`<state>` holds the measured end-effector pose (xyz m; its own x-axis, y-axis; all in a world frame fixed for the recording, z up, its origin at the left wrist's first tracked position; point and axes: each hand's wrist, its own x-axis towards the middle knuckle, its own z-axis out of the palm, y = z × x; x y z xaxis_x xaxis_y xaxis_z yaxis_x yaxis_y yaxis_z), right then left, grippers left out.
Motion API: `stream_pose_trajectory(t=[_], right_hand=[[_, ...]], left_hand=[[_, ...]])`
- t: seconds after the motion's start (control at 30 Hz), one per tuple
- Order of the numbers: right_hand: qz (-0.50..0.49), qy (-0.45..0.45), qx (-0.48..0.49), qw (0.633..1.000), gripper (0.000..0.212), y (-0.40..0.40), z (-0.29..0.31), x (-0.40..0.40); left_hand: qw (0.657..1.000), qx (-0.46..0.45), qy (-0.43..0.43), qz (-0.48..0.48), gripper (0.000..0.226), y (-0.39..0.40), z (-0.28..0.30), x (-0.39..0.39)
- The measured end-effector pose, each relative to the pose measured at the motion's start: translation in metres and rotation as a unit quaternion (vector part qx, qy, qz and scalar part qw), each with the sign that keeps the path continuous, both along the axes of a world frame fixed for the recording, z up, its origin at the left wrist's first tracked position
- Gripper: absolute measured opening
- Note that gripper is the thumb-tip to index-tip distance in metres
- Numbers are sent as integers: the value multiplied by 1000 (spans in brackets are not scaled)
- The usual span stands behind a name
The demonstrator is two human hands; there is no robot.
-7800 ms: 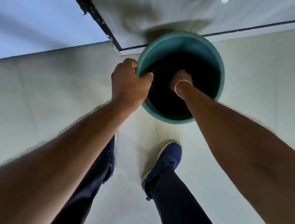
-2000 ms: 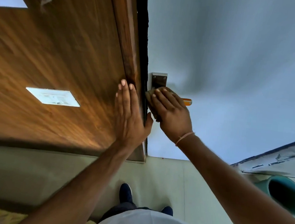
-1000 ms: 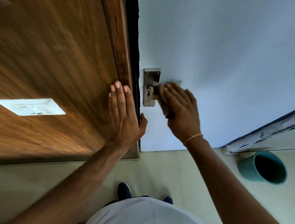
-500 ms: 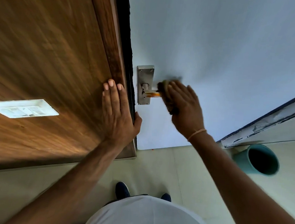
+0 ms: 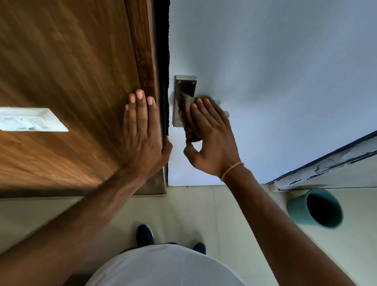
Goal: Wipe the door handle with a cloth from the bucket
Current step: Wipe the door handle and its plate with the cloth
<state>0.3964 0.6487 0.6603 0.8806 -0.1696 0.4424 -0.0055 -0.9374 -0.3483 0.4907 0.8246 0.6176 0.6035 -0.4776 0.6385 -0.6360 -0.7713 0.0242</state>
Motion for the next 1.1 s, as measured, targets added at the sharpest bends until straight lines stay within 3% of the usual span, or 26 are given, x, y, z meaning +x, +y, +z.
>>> stream_pose_trajectory(t=[0.1, 0.17, 0.37, 0.67, 0.83, 0.97, 1.1], right_hand=[[55, -33, 20, 998, 45, -7, 1, 8], [37, -81, 17, 996, 26, -10, -3, 16], [-11, -166, -49, 985, 7, 10, -14, 47], [-55, -197, -29, 978, 8, -15, -27, 29], [-46, -174, -72, 981, 31, 18, -22, 48], [-27, -197, -113, 974, 29, -16, -35, 34], [-66, -233, -92, 966, 22, -50, -38, 15]], left_hand=[[1000, 4, -14, 7, 111, 0, 2, -2], [1000, 10, -16, 9, 111, 2, 3, 0], [1000, 14, -21, 12, 108, 1, 2, -1], [999, 29, -14, 31, 105, -1, 0, -3], [999, 23, -8, 32, 105, -2, 3, -4], [999, 25, -15, 31, 105, -3, 2, -5], [999, 14, -12, 37, 106, -5, 4, -5]])
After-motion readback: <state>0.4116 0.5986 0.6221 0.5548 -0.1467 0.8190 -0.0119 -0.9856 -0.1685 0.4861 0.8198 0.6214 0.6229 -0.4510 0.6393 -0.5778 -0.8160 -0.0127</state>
